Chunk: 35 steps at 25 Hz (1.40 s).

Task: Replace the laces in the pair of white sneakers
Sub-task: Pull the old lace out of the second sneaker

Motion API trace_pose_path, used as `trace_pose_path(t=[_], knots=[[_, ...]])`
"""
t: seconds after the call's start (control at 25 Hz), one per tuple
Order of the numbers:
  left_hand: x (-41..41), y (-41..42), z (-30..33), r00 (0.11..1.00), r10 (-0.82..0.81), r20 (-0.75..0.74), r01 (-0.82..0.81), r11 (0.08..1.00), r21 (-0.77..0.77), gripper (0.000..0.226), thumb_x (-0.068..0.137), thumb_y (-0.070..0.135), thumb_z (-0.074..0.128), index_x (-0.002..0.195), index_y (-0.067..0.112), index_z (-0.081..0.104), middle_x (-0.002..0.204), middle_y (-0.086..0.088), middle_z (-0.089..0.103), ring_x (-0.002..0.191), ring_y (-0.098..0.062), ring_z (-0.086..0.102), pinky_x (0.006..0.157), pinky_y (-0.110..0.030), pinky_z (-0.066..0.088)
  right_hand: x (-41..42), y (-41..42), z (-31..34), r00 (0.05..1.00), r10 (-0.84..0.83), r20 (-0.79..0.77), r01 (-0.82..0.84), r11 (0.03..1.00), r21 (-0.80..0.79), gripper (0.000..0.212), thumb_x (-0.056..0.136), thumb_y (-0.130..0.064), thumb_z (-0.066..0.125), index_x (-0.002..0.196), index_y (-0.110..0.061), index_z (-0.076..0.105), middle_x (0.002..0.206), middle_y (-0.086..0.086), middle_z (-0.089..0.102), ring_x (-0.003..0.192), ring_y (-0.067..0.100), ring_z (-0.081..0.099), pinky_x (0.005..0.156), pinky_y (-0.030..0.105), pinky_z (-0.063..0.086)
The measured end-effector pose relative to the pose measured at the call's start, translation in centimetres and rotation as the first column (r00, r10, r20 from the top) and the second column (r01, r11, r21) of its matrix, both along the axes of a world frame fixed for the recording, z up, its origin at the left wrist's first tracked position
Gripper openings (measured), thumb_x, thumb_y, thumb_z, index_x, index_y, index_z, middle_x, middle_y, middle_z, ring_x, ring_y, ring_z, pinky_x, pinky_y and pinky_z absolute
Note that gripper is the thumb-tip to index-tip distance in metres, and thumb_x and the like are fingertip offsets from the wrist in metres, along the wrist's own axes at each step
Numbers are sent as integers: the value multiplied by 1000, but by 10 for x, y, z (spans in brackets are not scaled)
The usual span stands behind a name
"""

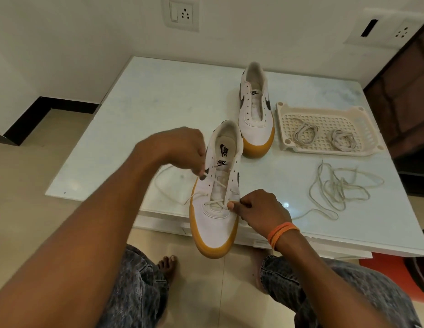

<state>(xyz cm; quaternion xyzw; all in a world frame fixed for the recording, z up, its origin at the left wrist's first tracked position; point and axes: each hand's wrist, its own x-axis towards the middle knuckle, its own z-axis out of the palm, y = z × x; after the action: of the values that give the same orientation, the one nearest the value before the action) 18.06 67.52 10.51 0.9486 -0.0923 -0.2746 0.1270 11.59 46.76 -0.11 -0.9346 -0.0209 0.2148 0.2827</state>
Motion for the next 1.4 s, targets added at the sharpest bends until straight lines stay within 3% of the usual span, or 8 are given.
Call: trace_pose_path(t=[0.12,0.28,0.48,0.64,0.92,1.08,1.2,1.4], knots=[[0,22,-4,996,87,-35,-84,992,92,12,78,21,77,88,15,76,94,1,70,92,-18,64,82,-34,54,2,1,-1,1000,2,-23,-2,1000,-14,50,84,-60,60,65,-14,63,62,2,58,64,23,59,67,35,50],[2,-7,-24,993,16,119,-19,1000,25,18,72,25,81,87,21,71,92,2,66,85,-17,63,77,-33,54,2,-7,10,996,-10,87,11,1000,-10,55,77,-60,68,114,-18,68,90,-4,67,84,15,62,77,32,51],[-3,-39,-45,990,-94,105,99,994,-51,26,75,26,80,98,19,73,95,2,69,84,-14,64,76,-28,53,8,-11,21,981,-56,186,-2,955,298,16,82,-28,75,95,-19,77,83,-6,72,74,6,64,71,18,49],[-2,-43,-51,992,-112,54,115,992,-56,18,80,23,76,97,15,74,92,1,70,81,-14,62,71,-24,47,5,-3,15,966,-78,247,-1,952,307,5,83,-22,75,84,-17,76,73,-5,71,67,8,65,67,19,49],[-6,-48,-55,988,-118,98,121,992,-29,16,75,19,80,88,14,74,81,-2,70,75,-17,66,74,-31,57,10,2,8,958,-113,263,34,957,287,15,76,-27,80,73,-18,69,68,-4,66,63,10,60,64,22,48],[-8,-46,-53,962,-162,217,155,987,50,13,78,15,76,85,9,68,81,-2,66,73,-20,65,70,-33,57,16,-1,16,925,-65,375,-72,937,341,31,77,-17,80,103,-23,65,88,-9,62,70,2,59,64,5,43],[-10,-47,-43,962,-208,175,196,977,88,15,80,17,75,80,16,60,77,1,61,75,-18,63,71,-28,52,21,2,13,883,161,441,-267,945,191,56,84,-10,72,134,-24,52,108,-2,50,81,11,58,72,18,49],[-3,-30,-29,984,-176,28,175,984,33,21,80,25,76,66,22,61,73,7,61,73,-10,58,65,-21,41,28,-2,15,850,224,477,-301,949,90,46,88,-8,67,128,-27,58,102,4,53,82,21,59,74,35,55]])
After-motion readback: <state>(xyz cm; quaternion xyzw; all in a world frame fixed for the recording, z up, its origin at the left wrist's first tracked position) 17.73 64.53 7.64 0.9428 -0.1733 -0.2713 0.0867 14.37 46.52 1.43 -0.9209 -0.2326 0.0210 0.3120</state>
